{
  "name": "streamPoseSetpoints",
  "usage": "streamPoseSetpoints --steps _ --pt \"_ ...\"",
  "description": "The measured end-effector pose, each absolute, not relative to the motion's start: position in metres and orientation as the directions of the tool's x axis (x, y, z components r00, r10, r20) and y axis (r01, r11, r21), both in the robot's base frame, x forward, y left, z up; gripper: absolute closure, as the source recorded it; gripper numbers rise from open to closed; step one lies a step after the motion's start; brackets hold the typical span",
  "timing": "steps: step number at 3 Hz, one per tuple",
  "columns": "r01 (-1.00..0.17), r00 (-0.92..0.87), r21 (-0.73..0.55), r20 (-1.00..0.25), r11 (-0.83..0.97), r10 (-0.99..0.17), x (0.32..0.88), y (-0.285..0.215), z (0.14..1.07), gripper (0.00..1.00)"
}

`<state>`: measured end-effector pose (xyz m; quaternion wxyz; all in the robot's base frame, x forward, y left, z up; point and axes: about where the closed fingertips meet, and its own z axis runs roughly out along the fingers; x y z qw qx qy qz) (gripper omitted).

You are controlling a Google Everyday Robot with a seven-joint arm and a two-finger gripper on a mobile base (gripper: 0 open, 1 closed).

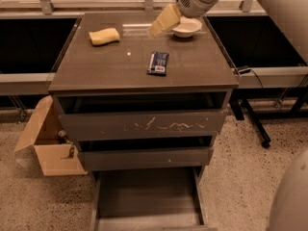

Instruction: Place rxbar blueberry into bottom drawer

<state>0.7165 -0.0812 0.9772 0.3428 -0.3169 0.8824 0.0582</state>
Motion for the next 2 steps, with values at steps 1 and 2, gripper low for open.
streamPoseSetpoints --steps 1,2 --pt "-0.501 -0.625 -0.094 -0.648 0.86 -0.435 0.736 -0.062 0.96 0.0" --pt "-0.394 -0.701 -0.044 -0.631 0.918 -0.331 0.748 -0.047 0.945 0.0"
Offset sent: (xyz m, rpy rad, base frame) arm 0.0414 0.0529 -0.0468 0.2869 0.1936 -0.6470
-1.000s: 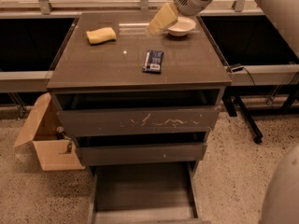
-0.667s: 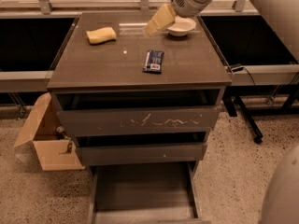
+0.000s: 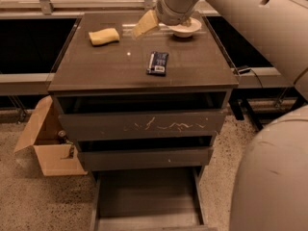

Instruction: Place rxbar blueberry into bottom drawer

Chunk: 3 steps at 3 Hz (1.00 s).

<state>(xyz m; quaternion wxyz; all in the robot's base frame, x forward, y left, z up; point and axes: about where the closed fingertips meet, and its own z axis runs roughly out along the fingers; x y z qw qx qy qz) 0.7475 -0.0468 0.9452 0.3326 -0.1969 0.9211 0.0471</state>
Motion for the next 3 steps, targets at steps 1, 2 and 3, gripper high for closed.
streamPoseSetpoints --steps 1,2,3 --pt "-0.27 -0.778 -0.018 -0.584 0.963 -0.23 0.755 -0.034 0.932 0.0" --pt "-0.127 -0.841 0.083 -0.538 0.988 -0.062 0.757 -0.018 0.916 0.0" --pt "0.068 -0.862 0.237 -0.476 0.969 0.177 0.757 -0.006 0.891 0.0"
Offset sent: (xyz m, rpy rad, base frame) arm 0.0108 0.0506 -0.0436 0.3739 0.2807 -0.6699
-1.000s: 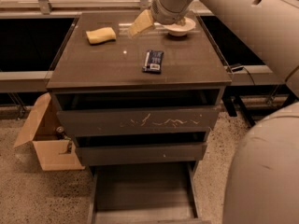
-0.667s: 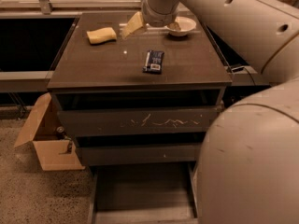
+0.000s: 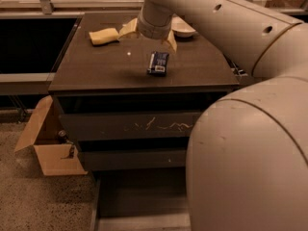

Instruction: Place rxbar blueberry into bottom drawer

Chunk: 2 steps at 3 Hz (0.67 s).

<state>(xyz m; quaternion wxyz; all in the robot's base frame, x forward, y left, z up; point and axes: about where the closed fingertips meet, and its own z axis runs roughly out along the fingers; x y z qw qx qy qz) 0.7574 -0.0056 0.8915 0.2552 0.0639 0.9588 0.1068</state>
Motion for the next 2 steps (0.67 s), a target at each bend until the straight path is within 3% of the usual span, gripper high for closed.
streamPoseSetpoints --steps 1,2 --pt "0.18 -0.842 0.327 -0.437 0.928 0.317 0.756 0.001 0.866 0.0" --pt "0.249 -0.835 0.346 -0.396 0.904 0.382 0.748 -0.003 0.845 0.0"
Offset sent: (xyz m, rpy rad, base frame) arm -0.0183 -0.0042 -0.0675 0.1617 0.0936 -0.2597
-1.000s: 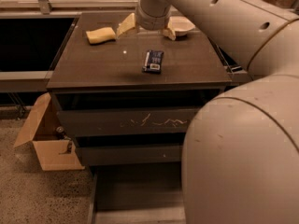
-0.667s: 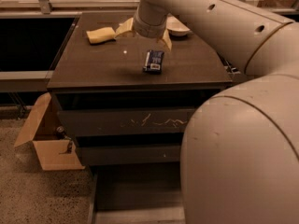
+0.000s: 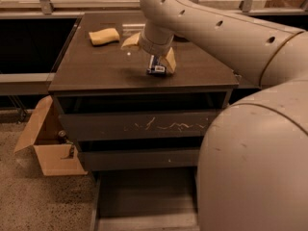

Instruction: Place rxbar blueberry into bottom drawer

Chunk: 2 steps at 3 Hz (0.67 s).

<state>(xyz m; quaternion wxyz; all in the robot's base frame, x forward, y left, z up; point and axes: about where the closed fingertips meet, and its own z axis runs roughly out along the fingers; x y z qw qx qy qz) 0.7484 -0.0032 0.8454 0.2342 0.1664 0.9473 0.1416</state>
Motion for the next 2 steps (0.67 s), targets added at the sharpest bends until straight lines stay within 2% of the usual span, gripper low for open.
streamPoseSetpoints --steps 2 --pt "0.273 -0.849 0.328 -0.359 0.905 0.386 0.745 -0.0085 0.8348 0.0"
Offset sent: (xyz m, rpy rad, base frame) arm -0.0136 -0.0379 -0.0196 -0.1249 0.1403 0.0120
